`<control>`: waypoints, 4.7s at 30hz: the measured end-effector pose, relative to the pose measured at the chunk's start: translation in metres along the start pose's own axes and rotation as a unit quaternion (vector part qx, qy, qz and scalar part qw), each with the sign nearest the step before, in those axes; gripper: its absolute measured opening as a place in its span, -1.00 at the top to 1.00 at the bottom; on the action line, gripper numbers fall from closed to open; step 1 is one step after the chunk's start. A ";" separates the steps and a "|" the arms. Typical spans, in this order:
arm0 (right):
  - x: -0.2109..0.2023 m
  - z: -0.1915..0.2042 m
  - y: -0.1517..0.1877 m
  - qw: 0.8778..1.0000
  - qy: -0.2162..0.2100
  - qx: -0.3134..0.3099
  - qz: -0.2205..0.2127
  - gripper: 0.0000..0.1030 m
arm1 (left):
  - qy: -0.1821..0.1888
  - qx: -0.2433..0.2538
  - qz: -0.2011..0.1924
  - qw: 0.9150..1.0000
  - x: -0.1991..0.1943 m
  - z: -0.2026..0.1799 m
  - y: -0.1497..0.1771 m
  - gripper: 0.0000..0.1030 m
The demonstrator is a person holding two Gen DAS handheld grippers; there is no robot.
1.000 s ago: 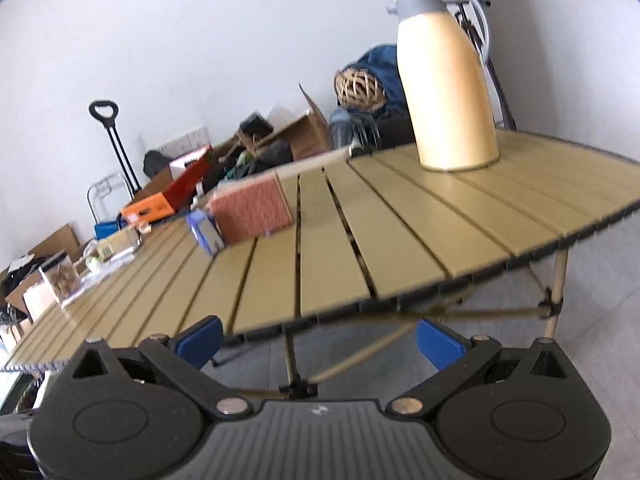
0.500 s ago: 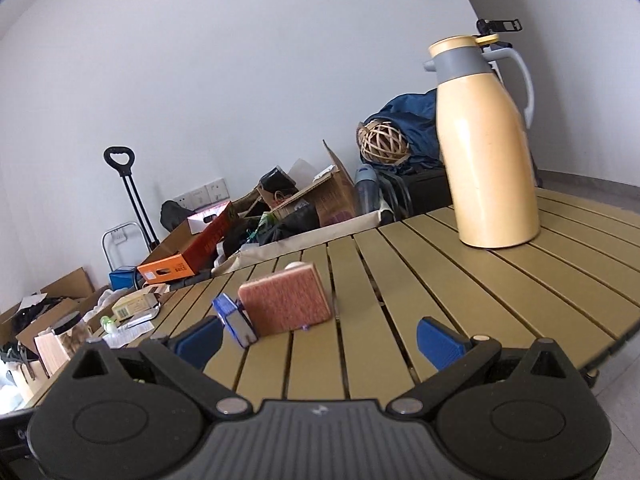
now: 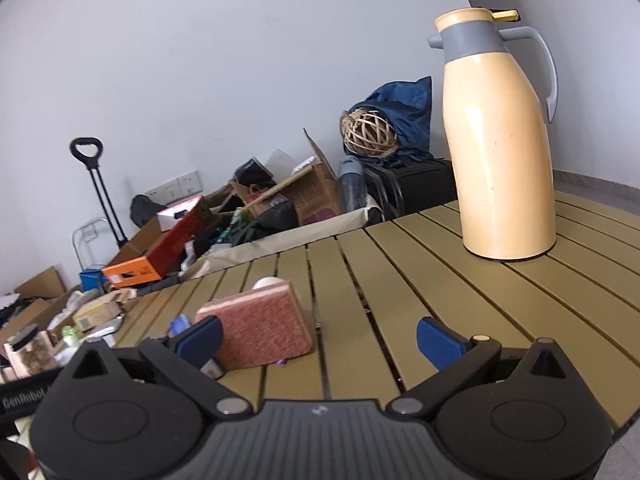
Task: Collect trash
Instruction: 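Grasp the blue handkerchief box with the left tool while the right grasps the pink sponge, then lift the handkerchief box and pink sponge off the table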
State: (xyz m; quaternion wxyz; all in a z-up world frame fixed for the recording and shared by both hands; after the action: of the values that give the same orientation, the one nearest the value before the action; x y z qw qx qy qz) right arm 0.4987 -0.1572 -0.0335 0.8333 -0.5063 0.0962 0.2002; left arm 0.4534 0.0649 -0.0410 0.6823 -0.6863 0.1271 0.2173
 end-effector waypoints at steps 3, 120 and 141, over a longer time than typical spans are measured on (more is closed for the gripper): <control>0.011 -0.003 -0.001 1.000 0.008 -0.007 0.004 -1.00 | 0.014 -0.001 0.013 1.000 0.020 -0.006 0.000 -1.00; 0.081 0.102 0.017 0.993 0.054 -0.101 0.041 -0.90 | -0.012 -0.055 0.000 0.998 0.015 0.102 -0.036 0.03; -0.004 0.102 0.017 0.994 0.020 -0.103 0.038 -0.90 | 0.015 -0.054 -0.042 0.998 -0.068 0.087 -0.019 0.03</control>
State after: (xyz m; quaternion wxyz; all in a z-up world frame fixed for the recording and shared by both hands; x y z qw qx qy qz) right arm 0.4838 -0.0615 0.0019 0.7664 -0.5892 0.1108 0.2304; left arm 0.3924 0.1437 0.0101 0.6506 -0.7302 0.0969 0.1848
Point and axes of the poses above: each gripper's, at about its wrist camera, not at the fingertips, and x roughly the way its jaws point, z to its left, y to its underside, the point moved 10 cm from there along x, roughly the way its jaws point, and after that the axes turned 13 degrees about x, right-handed, at the moved point
